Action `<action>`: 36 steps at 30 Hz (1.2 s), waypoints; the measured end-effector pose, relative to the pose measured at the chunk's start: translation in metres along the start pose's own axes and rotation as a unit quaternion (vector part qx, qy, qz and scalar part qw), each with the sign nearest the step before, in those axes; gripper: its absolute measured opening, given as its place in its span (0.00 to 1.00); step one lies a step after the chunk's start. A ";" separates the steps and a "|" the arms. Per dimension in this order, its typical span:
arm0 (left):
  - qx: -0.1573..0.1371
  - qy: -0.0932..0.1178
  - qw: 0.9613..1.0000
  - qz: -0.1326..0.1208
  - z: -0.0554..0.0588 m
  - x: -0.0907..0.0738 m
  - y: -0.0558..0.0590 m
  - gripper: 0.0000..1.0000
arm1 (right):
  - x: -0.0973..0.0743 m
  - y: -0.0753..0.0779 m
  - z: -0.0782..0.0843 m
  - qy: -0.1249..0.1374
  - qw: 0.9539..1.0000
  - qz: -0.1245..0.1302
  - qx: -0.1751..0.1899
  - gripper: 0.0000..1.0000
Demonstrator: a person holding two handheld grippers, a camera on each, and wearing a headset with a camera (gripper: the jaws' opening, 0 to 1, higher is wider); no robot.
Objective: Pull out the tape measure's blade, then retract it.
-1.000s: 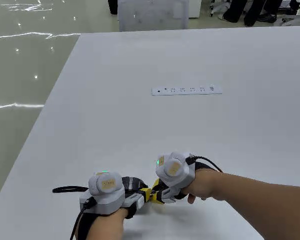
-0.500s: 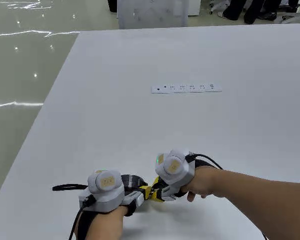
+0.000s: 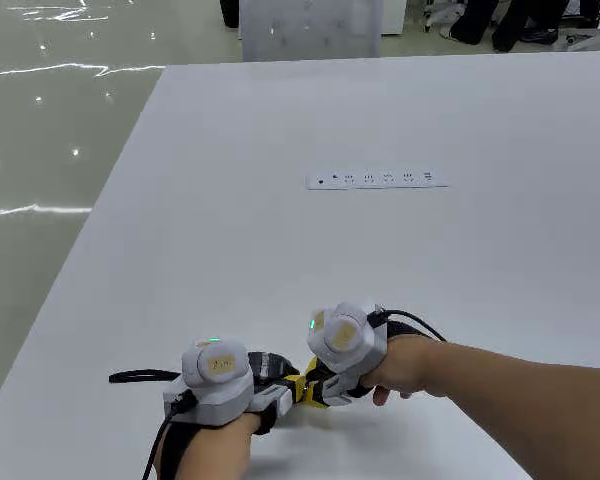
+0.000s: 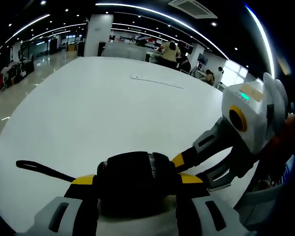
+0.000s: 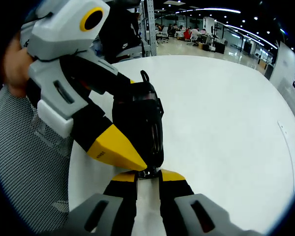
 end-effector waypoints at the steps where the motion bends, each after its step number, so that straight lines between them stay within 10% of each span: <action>1: 0.004 0.001 1.000 0.002 0.001 -0.001 0.000 0.61 | 0.000 0.000 0.000 0.001 1.000 0.002 0.004 0.16; 6: 0.021 -0.003 1.000 0.000 -0.003 -0.012 -0.006 0.64 | -0.004 -0.006 0.005 0.008 0.997 -0.011 0.070 0.27; 9: 0.032 -0.008 0.999 0.042 -0.007 -0.016 -0.007 0.66 | -0.010 -0.004 0.013 0.014 0.996 -0.009 0.091 0.32; 14: 0.052 0.049 0.997 0.027 -0.032 -0.026 -0.029 1.00 | -0.025 -0.001 0.017 0.031 0.994 0.000 0.104 0.39; 23: 0.096 0.071 0.991 0.065 -0.051 -0.048 -0.049 1.00 | -0.063 0.003 0.034 0.071 0.990 0.033 0.114 0.65; 29: 0.156 0.075 0.976 0.131 -0.044 -0.060 -0.039 1.00 | -0.090 0.008 0.066 0.097 0.982 0.061 0.150 0.75; 36: 0.198 0.078 0.971 0.112 -0.042 -0.068 -0.050 1.00 | -0.123 0.017 0.108 0.126 0.964 0.120 0.199 0.78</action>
Point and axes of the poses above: the centre of the closed fingertips' face, and the gripper's own axes: x roughly forward along the fingers, y roughly to its right, z roughly out of its underside, the point moved 3 cm from there along -x, roughly backward along the fingers, and after that the axes turned 13 degrees about -y, right-handed, at the moved point
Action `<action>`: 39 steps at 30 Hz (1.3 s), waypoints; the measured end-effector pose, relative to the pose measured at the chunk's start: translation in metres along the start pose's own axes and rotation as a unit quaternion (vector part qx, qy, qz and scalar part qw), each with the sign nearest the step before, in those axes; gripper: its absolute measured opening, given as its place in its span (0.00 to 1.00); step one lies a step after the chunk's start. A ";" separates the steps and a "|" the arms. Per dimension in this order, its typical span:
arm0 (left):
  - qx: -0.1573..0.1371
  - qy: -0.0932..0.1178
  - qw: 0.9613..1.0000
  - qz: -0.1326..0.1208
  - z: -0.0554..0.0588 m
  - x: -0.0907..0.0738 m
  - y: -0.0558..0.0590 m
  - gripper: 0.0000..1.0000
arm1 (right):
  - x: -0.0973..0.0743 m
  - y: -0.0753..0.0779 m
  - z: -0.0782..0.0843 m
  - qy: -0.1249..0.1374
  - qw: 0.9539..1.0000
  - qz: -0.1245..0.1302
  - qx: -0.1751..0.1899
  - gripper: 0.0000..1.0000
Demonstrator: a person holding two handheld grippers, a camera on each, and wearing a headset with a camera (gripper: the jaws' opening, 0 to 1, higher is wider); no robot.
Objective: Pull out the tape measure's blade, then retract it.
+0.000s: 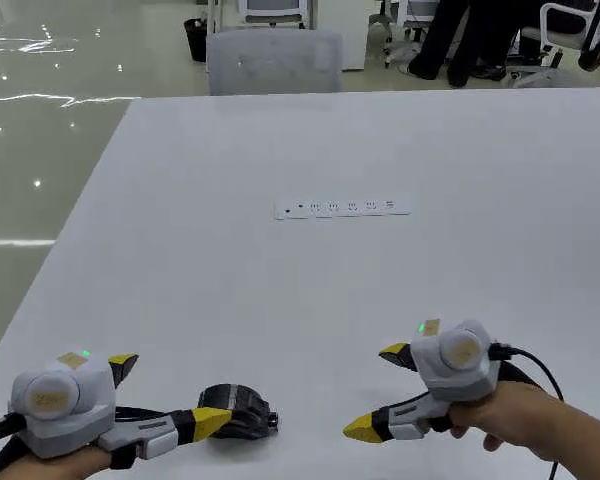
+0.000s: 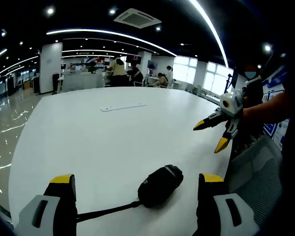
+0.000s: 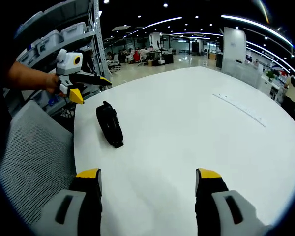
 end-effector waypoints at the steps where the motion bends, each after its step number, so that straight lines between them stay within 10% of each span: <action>1: 0.016 -0.010 1.000 0.013 0.003 -0.001 0.003 1.00 | -0.005 0.003 0.008 0.000 1.000 0.007 0.001 0.79; 14: 0.045 -0.001 0.999 0.004 0.010 -0.020 -0.002 1.00 | -0.053 0.022 0.057 0.018 0.996 0.059 0.058 0.86; 39: 0.001 0.000 1.000 -0.017 0.024 -0.027 -0.011 1.00 | -0.062 0.012 0.102 0.011 0.992 0.074 0.097 0.89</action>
Point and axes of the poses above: the centre of the closed fingertips' face, and the gripper's own axes: x roughly forward along the fingers, y roughly to its right, z roughly out of its underside, the point moved 3 cm from there along -x, roughly backward along the fingers, and after that the axes turned 13 degrees about -y, right-handed, at the moved point
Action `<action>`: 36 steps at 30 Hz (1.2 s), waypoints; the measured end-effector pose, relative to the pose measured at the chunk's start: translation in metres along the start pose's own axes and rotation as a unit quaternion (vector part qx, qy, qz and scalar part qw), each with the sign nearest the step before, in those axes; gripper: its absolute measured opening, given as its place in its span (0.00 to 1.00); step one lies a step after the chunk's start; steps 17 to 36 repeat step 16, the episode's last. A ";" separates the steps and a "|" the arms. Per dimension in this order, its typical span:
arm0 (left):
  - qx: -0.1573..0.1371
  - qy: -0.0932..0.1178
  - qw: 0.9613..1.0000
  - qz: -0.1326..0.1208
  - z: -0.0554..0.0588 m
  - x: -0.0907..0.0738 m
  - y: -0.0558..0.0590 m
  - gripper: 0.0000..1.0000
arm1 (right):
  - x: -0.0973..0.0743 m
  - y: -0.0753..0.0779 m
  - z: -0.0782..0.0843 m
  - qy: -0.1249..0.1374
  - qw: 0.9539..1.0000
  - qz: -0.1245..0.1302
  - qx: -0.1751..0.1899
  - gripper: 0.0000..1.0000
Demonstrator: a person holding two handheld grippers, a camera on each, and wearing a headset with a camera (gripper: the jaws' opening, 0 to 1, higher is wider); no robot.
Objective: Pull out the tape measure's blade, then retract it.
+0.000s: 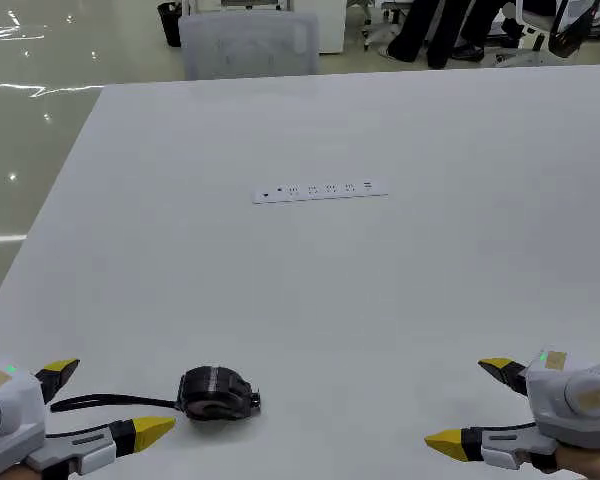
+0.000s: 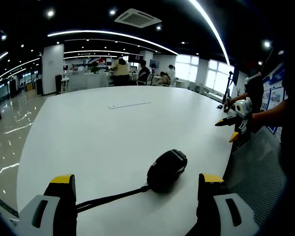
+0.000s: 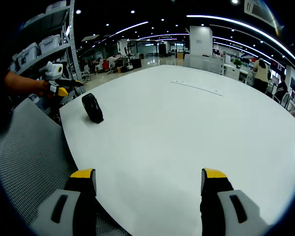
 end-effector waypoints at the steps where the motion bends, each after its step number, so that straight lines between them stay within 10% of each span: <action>1: -0.001 0.000 1.000 0.000 -0.001 0.000 0.000 1.00 | 0.000 0.000 0.000 -0.001 1.000 0.000 0.000 0.89; 36: 0.001 0.006 1.000 -0.009 -0.007 0.000 -0.003 1.00 | 0.003 -0.006 0.002 0.004 1.000 -0.002 0.012 0.89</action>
Point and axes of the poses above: the centre of the closed fingertips' face, and the gripper's own axes: x roughly forward along the fingers, y roughly to its right, z roughly out of its underside, the point moved 3 cm from there along -x, roughly backward along the fingers, and after that the axes turned 13 degrees about -y, right-handed, at the moved point
